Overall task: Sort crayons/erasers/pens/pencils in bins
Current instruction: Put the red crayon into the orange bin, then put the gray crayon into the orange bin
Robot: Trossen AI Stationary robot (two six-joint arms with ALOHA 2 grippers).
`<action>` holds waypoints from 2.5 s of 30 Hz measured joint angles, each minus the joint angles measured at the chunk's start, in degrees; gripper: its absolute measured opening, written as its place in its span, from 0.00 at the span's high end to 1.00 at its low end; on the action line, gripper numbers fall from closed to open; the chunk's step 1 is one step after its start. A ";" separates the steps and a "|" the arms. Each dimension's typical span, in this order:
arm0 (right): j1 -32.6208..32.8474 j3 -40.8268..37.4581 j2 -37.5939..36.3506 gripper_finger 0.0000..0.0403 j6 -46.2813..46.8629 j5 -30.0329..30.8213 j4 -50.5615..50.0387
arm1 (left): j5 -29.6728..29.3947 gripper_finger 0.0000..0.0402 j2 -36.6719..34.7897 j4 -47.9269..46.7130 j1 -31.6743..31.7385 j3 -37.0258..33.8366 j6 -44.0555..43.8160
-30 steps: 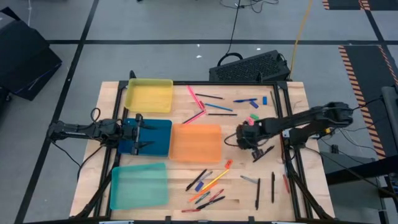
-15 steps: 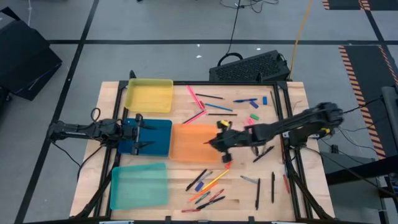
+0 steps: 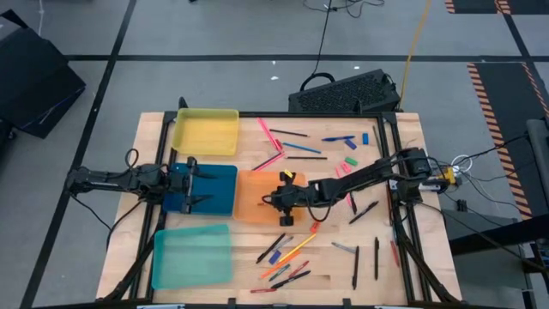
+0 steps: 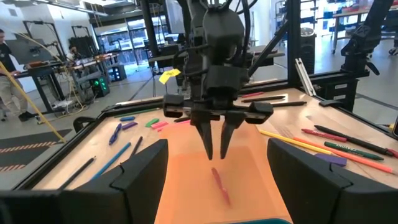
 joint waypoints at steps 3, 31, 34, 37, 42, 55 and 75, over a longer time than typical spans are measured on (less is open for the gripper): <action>1.43 -0.14 -2.64 0.67 -2.97 -0.32 -0.90 | 0.00 0.32 0.00 -0.02 -0.01 0.00 0.00; 18.25 -0.08 2.62 0.64 5.64 -1.47 -3.84 | 0.00 0.32 0.00 0.00 -0.02 0.00 0.00; 17.61 -0.08 2.57 0.67 5.67 -1.51 -5.45 | 0.00 0.32 -0.01 -0.01 0.00 0.00 0.00; 17.33 -0.08 2.58 0.69 5.65 -2.96 -6.37 | 0.00 0.32 -0.01 -0.02 -0.01 0.00 0.00; 17.03 -1.24 2.54 0.74 6.25 -5.92 -5.69 | 0.00 0.32 -0.01 -0.01 -0.01 0.00 0.00; 16.85 -8.61 2.28 0.84 3.92 -5.92 2.95 | 0.00 0.32 -0.01 -0.01 -0.01 0.00 0.00; 18.32 -9.32 -2.35 0.93 3.43 -6.13 1.36 | 0.00 0.32 0.00 -0.02 -0.01 0.00 0.00</action>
